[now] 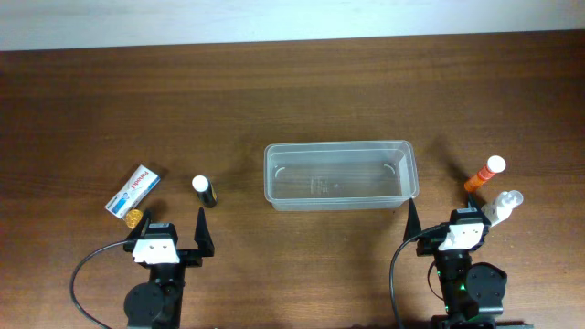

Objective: Pack container

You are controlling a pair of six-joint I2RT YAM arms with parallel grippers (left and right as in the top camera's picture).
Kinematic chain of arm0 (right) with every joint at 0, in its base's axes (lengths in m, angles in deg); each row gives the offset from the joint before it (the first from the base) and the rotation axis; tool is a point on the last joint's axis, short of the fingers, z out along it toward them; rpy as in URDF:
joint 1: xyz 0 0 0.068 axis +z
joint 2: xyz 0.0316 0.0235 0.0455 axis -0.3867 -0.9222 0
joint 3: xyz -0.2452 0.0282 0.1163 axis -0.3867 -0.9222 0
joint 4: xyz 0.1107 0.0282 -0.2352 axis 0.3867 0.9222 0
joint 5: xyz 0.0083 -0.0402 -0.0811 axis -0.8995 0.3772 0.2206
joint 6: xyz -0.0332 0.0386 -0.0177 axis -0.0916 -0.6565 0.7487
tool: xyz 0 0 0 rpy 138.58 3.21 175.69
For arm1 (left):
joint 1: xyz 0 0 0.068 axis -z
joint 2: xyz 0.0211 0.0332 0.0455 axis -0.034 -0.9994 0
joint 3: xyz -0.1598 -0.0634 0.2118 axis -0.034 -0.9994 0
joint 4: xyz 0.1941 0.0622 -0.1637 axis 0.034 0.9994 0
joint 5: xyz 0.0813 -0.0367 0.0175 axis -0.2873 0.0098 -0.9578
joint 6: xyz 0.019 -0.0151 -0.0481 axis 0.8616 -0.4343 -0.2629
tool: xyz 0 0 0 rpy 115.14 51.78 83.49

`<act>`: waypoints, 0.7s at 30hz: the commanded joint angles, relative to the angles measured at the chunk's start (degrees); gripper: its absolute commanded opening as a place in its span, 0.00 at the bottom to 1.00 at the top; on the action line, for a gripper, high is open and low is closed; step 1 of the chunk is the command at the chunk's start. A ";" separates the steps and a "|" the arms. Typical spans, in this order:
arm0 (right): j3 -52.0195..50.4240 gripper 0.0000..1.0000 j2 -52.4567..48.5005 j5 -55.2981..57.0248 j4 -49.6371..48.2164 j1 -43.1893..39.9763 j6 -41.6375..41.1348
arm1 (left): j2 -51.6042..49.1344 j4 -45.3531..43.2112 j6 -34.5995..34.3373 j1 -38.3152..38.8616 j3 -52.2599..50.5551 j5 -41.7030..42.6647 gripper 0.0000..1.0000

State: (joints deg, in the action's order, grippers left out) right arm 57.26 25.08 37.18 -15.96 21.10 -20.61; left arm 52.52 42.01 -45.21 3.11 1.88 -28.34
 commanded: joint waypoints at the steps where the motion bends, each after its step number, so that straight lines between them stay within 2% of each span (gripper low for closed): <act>1: -0.52 0.98 0.42 -0.52 -0.02 0.61 0.39 | 0.55 -0.02 0.68 -0.31 -0.48 0.63 0.99; 13: -0.52 0.98 0.35 -2.54 -0.66 0.61 0.26 | 0.55 -1.49 0.70 -0.33 -0.48 0.02 1.00; 21: 0.81 0.98 0.33 -1.77 -0.07 0.50 -10.25 | 0.55 -3.23 -0.09 -0.31 0.52 0.85 0.99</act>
State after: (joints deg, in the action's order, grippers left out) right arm 57.26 25.08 35.67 -16.13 21.10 -26.16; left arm 52.52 39.01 -45.24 3.11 1.85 -28.32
